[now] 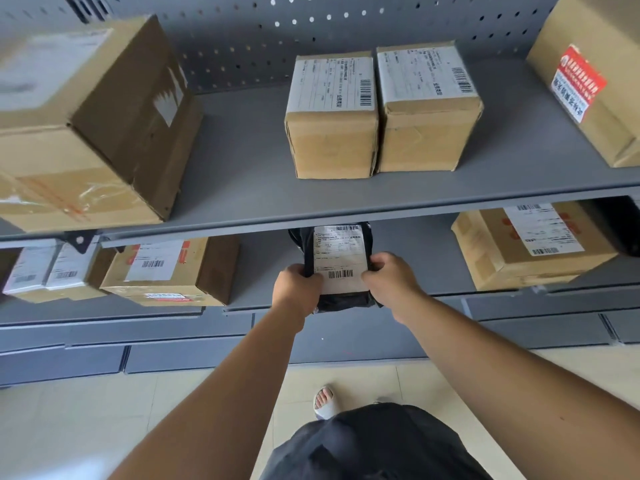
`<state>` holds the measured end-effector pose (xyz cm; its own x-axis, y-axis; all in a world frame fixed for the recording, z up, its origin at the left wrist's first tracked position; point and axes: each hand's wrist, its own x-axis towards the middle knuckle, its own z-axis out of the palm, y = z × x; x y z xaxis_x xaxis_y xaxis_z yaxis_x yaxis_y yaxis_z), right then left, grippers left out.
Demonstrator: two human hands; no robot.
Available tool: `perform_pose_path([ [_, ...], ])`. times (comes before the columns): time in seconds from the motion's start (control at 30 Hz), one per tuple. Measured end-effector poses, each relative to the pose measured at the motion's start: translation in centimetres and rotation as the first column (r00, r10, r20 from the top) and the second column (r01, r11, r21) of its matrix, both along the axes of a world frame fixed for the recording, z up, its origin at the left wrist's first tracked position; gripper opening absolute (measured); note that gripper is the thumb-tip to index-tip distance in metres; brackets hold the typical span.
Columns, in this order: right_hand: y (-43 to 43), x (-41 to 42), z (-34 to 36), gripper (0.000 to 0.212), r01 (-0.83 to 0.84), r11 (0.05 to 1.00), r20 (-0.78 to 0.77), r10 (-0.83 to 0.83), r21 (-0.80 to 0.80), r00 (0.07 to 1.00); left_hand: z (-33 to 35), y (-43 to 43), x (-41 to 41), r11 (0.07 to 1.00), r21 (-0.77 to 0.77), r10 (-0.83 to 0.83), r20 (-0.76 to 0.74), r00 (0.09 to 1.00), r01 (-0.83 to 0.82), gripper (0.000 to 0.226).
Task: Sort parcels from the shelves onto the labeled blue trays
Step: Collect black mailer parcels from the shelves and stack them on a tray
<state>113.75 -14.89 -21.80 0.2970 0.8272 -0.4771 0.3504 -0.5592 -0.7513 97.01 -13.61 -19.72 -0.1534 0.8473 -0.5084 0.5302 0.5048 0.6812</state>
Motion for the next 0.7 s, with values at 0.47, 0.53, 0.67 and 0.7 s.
perform_pose_path([
  [0.47, -5.5, -0.2, 4.4, 0.019, -0.222, 0.970, 0.004, 0.223, 0.098, 0.975, 3.9, -9.1, 0.4, 0.946, 0.037, 0.317, 0.090, 0.944, -0.321, 0.026],
  [0.53, -6.2, -0.9, 5.0, 0.018, -0.261, 0.958, -0.008, 0.264, 0.120, 0.965, 4.3, -10.6, -0.2, 0.923, 0.046, 0.374, 0.113, 0.920, -0.381, 0.027],
  [0.67, -7.2, -3.4, 6.1, 0.021, -0.328, 0.933, -0.046, 0.338, 0.148, 0.940, 5.4, -13.3, -2.0, 0.859, 0.068, 0.492, 0.164, 0.855, -0.508, 0.026],
  [0.7, -7.4, -4.2, 6.5, 0.023, -0.346, 0.925, -0.051, 0.358, 0.155, 0.932, 5.8, -13.9, -2.6, 0.837, 0.073, 0.524, 0.175, 0.834, -0.542, 0.026],
])
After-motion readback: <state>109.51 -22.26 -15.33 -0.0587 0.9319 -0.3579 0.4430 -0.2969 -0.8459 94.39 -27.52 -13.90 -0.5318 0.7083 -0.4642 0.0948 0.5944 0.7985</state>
